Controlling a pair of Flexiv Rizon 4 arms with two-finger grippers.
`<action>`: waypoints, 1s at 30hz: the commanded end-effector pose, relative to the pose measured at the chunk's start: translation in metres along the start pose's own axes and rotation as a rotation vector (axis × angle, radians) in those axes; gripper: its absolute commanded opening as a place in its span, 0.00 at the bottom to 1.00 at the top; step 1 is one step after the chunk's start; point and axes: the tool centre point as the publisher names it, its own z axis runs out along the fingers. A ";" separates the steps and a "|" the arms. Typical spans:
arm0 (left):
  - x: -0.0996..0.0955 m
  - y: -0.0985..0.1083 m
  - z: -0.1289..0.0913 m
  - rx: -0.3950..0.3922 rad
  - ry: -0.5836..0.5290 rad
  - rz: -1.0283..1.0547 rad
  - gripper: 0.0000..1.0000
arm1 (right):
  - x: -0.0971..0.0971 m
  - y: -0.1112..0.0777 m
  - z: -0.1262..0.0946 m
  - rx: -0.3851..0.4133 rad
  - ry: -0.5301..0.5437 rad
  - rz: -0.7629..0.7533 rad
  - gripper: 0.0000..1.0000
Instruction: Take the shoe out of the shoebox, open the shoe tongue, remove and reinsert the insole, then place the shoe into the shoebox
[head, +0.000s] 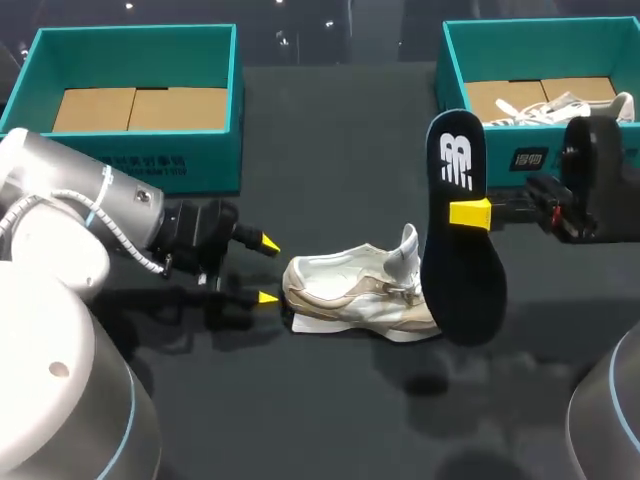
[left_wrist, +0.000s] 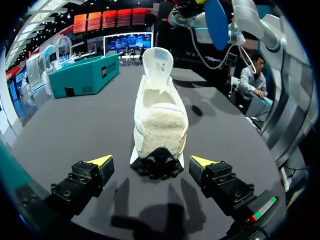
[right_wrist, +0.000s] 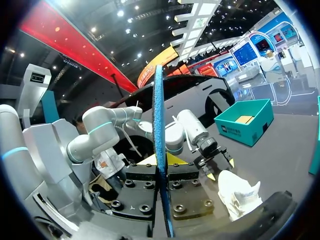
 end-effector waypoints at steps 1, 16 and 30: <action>0.002 -0.006 -0.005 -0.085 -0.044 0.062 1.00 | -0.007 0.004 0.002 -0.007 0.008 -0.008 0.00; -0.009 -0.022 -0.013 -0.312 -0.015 0.039 1.00 | -0.007 0.004 0.002 -0.007 0.008 -0.008 0.00; -0.006 -0.035 -0.015 -0.503 0.028 0.063 1.00 | -0.007 0.004 0.002 -0.007 0.008 -0.008 0.00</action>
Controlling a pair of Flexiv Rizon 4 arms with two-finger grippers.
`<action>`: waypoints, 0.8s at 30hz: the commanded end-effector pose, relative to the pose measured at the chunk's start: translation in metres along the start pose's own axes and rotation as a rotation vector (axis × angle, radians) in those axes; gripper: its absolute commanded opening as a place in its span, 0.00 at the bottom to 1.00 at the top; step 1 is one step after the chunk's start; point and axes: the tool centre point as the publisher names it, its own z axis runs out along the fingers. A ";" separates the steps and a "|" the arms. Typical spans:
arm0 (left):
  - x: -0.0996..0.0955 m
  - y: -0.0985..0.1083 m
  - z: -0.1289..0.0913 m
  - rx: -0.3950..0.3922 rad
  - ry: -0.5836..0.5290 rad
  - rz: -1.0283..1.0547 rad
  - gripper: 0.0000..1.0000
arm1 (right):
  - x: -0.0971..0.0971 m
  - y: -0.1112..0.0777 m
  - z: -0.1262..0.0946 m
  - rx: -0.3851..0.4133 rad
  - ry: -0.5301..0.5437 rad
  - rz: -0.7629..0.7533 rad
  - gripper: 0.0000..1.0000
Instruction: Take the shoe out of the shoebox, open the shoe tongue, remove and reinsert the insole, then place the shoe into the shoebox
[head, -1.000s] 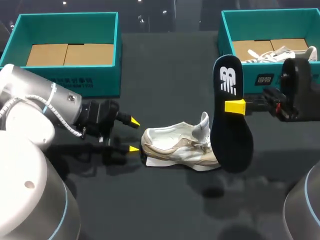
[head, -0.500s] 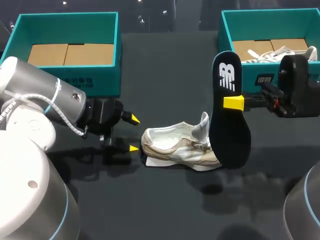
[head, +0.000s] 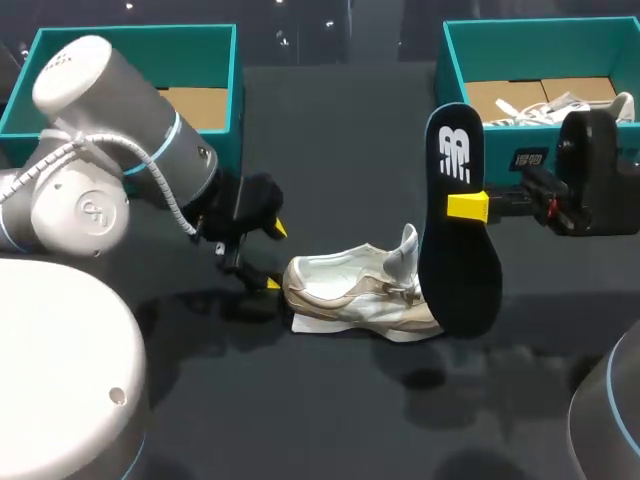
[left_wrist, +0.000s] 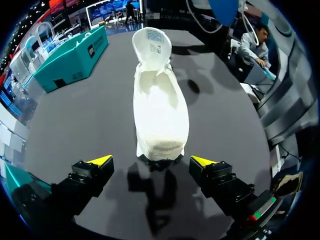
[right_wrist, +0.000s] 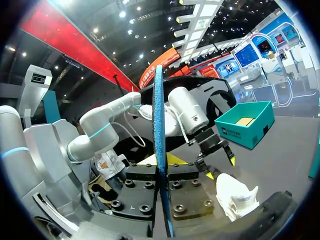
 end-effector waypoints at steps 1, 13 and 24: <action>-0.002 -0.010 -0.004 -0.104 0.018 -0.008 1.00 | 0.000 -0.001 0.001 0.001 -0.002 0.001 0.00; 0.005 -0.024 -0.001 -0.202 0.014 -0.006 1.00 | 0.000 -0.001 0.001 0.001 -0.002 0.001 0.00; 0.005 -0.032 0.001 -0.243 0.029 -0.001 1.00 | 0.000 -0.001 0.001 0.001 -0.002 0.001 0.00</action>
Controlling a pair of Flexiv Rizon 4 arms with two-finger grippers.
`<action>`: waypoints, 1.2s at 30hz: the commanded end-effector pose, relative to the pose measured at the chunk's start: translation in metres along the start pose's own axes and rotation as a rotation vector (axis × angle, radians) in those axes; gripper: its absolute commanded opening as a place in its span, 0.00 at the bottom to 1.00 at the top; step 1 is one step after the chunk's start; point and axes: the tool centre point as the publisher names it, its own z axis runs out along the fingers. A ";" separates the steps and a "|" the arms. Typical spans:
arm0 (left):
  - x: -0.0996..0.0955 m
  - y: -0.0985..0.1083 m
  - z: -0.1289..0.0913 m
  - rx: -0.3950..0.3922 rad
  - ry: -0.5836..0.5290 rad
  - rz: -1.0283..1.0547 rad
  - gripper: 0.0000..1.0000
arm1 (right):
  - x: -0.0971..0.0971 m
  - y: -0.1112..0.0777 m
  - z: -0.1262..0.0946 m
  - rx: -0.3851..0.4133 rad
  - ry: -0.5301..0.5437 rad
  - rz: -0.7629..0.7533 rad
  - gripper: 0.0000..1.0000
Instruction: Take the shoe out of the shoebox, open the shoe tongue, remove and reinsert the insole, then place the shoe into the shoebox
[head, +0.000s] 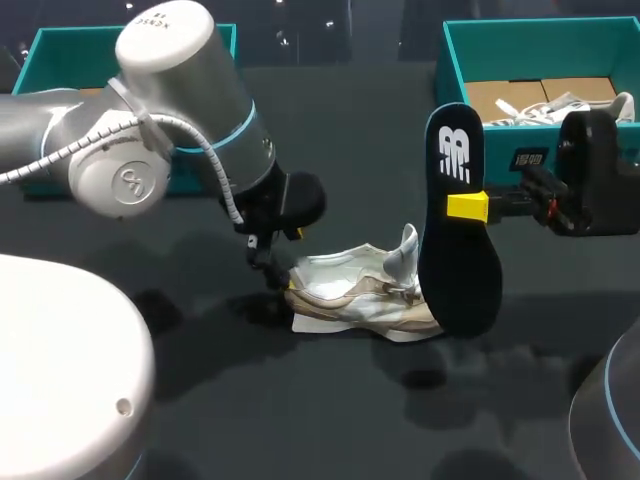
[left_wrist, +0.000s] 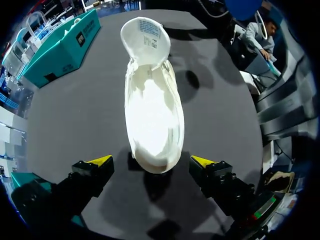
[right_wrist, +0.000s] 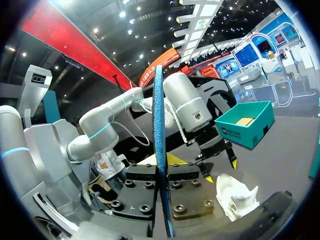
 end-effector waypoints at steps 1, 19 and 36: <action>-0.004 -0.008 -0.001 -0.031 0.003 0.003 1.00 | 0.000 0.000 0.001 0.000 -0.002 0.001 0.00; -0.050 -0.077 0.044 -0.028 -0.032 0.031 1.00 | 0.000 0.000 0.001 0.000 -0.002 0.001 0.00; -0.050 -0.094 0.087 -0.053 -0.007 0.019 0.64 | 0.000 0.000 0.001 0.000 -0.002 0.001 0.00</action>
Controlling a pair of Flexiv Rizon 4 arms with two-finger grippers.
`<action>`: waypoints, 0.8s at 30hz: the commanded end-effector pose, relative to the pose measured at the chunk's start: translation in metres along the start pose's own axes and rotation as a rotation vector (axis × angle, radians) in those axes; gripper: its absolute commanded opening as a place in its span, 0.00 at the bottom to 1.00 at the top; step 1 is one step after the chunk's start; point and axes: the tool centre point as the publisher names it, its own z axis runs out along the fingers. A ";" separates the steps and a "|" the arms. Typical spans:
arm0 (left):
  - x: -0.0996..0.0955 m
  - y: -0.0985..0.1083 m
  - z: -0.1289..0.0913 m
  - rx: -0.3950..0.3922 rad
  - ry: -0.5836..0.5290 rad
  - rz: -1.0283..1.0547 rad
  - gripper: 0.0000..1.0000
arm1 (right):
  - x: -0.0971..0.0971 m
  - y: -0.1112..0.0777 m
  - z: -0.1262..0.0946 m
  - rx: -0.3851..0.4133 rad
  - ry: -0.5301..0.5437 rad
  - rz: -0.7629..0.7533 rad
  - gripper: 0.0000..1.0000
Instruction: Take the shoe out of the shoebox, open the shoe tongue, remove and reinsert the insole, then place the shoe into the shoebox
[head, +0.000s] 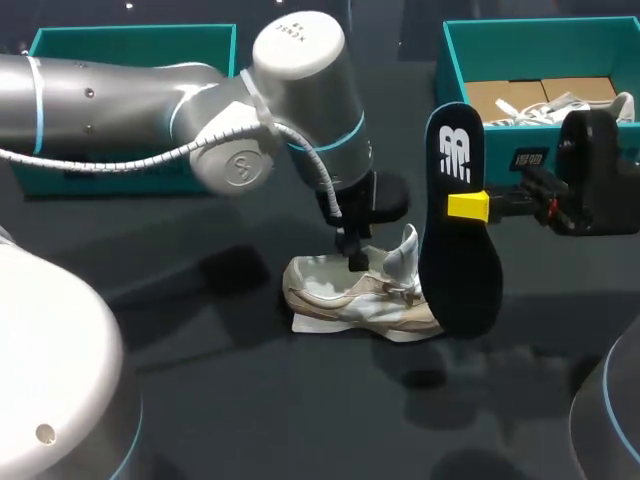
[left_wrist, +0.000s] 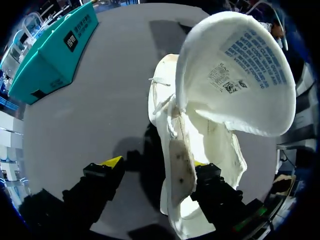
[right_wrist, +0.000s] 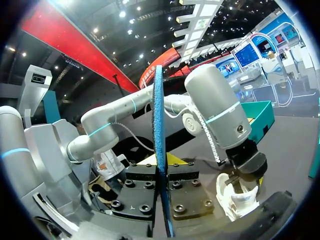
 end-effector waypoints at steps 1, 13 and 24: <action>0.003 -0.005 0.013 -0.009 0.008 0.003 0.63 | 0.000 -0.001 0.002 -0.001 -0.002 0.000 0.00; 0.011 -0.001 0.017 -0.023 0.034 0.011 0.00 | 0.000 -0.001 0.002 -0.001 -0.002 0.000 0.00; 0.010 -0.001 -0.010 -0.013 0.149 0.096 0.00 | 0.000 -0.001 0.002 -0.001 -0.002 0.000 0.00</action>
